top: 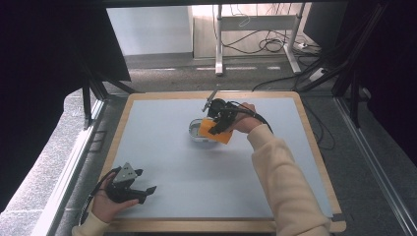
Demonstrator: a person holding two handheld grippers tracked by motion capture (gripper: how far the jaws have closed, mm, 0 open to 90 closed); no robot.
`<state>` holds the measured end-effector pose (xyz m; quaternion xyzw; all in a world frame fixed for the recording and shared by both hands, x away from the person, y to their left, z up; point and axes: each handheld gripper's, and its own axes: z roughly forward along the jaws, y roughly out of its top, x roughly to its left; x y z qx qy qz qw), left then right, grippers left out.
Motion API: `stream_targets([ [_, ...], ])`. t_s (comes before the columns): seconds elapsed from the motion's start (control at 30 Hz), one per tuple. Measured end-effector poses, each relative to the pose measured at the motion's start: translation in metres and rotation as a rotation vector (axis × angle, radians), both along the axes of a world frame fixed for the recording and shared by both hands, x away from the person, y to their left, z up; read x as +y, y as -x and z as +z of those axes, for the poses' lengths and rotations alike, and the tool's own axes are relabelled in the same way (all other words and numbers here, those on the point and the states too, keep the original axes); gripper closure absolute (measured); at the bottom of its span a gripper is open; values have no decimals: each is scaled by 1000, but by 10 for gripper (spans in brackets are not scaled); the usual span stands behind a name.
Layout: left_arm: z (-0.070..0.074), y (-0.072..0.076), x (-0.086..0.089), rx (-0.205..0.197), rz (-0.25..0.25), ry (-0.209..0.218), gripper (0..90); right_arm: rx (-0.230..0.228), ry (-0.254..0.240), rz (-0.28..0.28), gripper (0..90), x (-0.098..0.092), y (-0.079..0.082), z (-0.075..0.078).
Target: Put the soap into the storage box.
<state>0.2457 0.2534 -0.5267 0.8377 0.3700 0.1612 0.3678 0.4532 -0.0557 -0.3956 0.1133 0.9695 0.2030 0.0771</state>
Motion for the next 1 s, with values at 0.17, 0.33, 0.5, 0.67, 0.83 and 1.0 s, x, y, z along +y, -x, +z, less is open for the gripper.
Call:
stream_targets([
  [0.17, 0, 0, 0, 1, -2, -1, 189, -1, 0, 7, 618, 3, -3, 2],
  [0.33, 0, 0, 0, 2, -7, -9, 189, -1, 7, 6, 619, 5, -8, 2],
  [0.5, 0, 0, 0, 1, -7, -8, 190, -4, 7, 8, 619, 7, -15, 4],
  [0.67, 0, 0, 1, 1, -6, -7, 190, -15, 6, 15, 620, 11, -22, 5],
  [0.83, 1, 0, 1, -1, -4, -1, 189, -10, 3, 36, 620, 17, -30, 3],
  [1.0, 0, -1, 2, 1, -6, -5, 190, -8, 7, 54, 620, 23, -37, 1],
])
